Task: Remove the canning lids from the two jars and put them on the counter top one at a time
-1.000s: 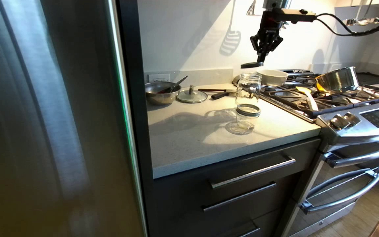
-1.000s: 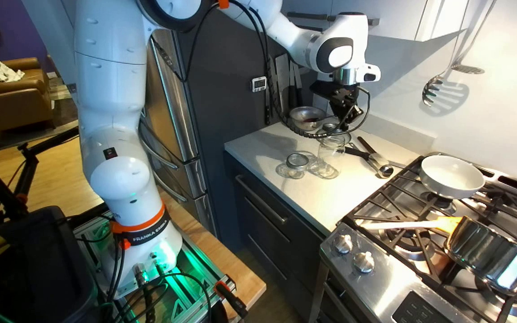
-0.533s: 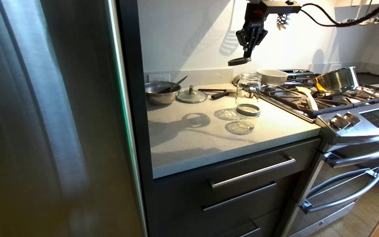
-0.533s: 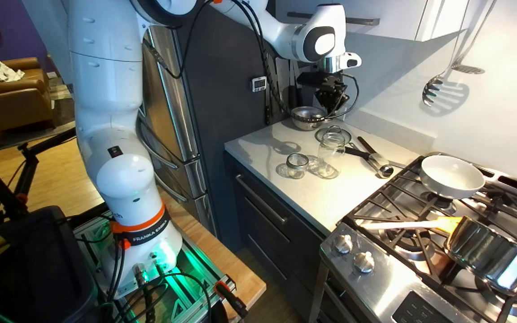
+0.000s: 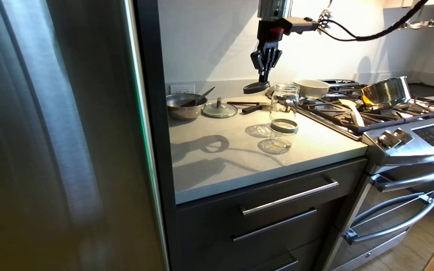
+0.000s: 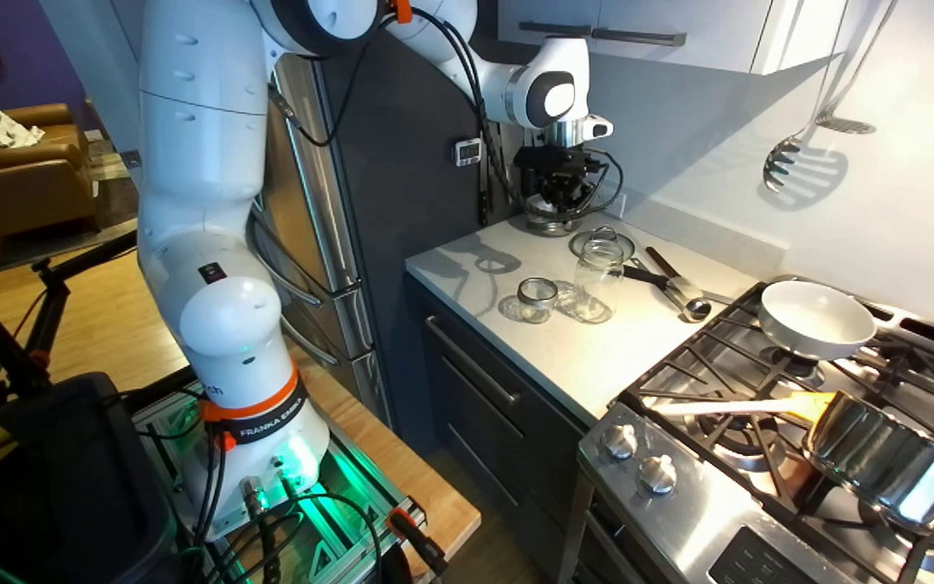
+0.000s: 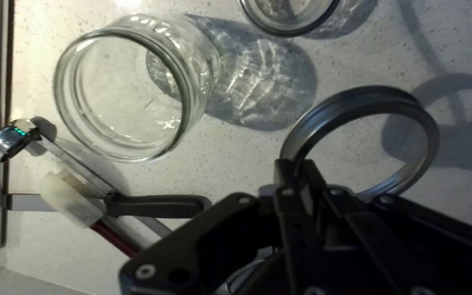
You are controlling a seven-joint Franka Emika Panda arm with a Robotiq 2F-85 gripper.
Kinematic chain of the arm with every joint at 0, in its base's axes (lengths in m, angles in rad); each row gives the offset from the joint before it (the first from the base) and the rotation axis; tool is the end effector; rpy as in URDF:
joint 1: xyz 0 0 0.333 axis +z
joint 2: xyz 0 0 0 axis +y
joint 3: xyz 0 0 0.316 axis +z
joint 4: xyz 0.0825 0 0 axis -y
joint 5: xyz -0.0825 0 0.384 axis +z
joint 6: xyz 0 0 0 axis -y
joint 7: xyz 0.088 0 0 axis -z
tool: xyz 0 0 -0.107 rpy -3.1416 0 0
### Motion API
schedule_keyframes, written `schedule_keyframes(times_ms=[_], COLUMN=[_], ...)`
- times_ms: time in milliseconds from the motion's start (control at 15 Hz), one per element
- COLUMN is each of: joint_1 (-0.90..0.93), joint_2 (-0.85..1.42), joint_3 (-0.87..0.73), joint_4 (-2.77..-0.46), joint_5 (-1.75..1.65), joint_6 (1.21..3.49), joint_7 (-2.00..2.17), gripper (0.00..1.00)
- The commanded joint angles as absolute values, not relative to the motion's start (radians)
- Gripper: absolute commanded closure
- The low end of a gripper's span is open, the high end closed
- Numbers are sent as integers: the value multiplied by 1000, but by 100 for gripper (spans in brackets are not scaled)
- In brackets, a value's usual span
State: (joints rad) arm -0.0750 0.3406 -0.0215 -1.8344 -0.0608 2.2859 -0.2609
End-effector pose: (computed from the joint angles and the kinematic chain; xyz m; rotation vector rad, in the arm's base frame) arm 0.6425 -0.0626 0.3565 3.0480 0.3110 0.1523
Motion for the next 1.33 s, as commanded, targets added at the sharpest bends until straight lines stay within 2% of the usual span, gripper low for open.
schedule_keyframes(times_ms=[0,400,467,1267], joint_1=[-75,-77,-77,24], joint_2=[352,361,361,584], joint_3=[-16,-15,-15,8], joint_4=[-1832,-1829,-1829,-1784], joint_5=[-62,-63,-63,-150], joint_6=[2283,2283,2283,2633], joint_7=[-266,-280,-281,-241], gripper=[91,91,98,98])
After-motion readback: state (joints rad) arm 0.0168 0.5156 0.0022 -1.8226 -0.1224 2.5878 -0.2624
